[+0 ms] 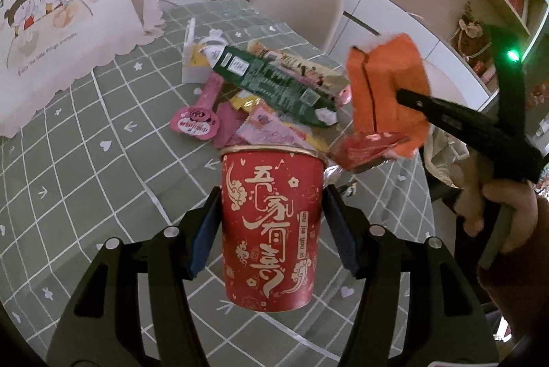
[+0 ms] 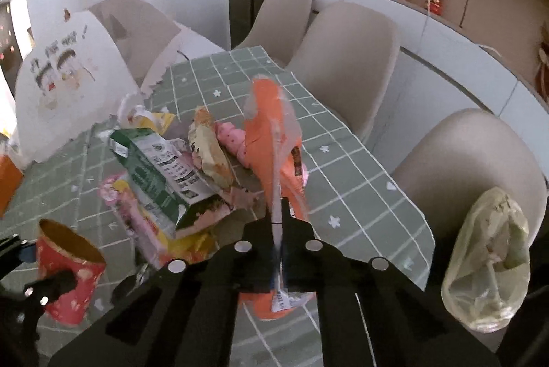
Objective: Collect trash
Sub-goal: 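Drop the red cup into the bin bag with the left tool while the right tool carries the orange bag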
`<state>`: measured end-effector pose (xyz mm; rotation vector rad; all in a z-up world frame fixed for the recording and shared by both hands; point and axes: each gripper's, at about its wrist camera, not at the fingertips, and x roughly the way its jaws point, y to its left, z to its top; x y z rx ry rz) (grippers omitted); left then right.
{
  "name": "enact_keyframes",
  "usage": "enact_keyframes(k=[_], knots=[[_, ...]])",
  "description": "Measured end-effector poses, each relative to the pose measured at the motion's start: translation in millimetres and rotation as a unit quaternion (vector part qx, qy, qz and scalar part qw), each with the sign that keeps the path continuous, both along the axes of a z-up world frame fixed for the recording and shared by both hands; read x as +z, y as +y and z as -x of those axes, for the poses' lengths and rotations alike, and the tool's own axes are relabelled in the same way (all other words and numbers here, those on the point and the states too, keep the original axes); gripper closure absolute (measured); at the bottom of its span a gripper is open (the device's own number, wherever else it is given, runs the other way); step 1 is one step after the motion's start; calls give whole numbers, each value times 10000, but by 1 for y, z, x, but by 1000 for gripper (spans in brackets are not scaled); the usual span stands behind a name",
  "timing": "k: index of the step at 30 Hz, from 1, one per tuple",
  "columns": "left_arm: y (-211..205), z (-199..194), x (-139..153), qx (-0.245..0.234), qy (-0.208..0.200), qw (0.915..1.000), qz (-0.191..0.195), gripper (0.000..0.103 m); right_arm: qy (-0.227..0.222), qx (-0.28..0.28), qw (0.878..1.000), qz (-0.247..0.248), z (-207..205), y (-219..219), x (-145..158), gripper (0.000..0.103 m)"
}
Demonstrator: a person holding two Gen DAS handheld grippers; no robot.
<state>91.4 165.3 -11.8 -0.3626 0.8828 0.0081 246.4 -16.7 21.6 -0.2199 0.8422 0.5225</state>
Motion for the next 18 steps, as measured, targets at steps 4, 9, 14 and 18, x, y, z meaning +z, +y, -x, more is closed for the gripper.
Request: enact_keyframes(k=[4, 9, 14, 18], knots=[[-13, 2, 24, -70, -223, 9997, -93, 47, -41, -117, 9991, -399, 19, -43, 31, 99], [-48, -1, 62, -285, -602, 9973, -324, 47, -347, -406, 9955, -784, 45, -108, 77, 99], [-104, -11, 101, -711, -1034, 9905, -568, 47, -665, -835, 9906, -850, 59, -180, 109, 99], [-149, -29, 114, -1049, -1217, 9852, -602, 47, -797, -1324, 9846, -822, 55, -252, 119, 99]])
